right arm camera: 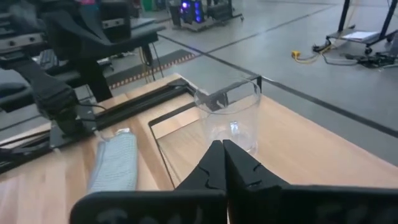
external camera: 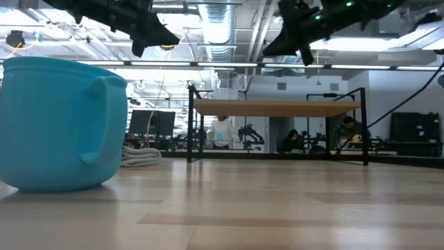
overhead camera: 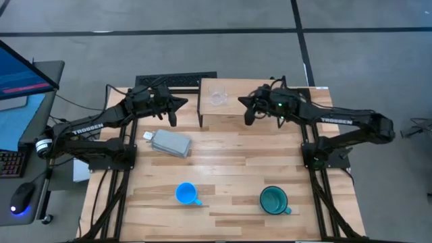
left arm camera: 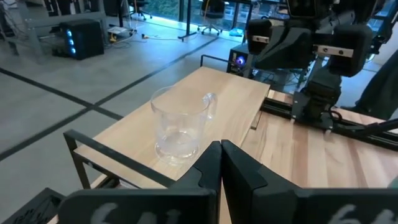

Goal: Stack small to large cups/mugs on shelf
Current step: Put the transparent mug on the shelf

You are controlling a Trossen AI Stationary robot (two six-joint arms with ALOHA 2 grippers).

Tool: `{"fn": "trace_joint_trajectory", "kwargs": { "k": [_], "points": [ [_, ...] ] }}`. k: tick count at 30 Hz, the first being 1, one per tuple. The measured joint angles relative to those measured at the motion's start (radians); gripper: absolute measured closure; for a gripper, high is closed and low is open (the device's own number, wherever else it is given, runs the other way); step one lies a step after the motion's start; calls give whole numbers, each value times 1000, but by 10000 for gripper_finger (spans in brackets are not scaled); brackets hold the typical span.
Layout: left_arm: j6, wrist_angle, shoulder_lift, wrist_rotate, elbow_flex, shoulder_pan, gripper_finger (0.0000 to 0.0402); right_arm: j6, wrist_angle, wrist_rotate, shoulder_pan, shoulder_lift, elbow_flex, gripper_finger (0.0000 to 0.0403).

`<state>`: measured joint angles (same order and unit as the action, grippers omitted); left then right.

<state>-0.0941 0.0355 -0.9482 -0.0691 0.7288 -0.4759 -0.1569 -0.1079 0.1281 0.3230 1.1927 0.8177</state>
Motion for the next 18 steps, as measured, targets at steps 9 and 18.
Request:
{"fn": "trace_joint_trajectory", "kwargs": {
  "k": [9, 18],
  "points": [
    [-1, -33, 0, 5, 0, 0, 401, 0, 16, 3, 26, 121, 80, 398],
    [-1, -32, 0, 5, 0, 0, 401, -3, 77, 31, 66, 203, 129, 399]
  ]
}}
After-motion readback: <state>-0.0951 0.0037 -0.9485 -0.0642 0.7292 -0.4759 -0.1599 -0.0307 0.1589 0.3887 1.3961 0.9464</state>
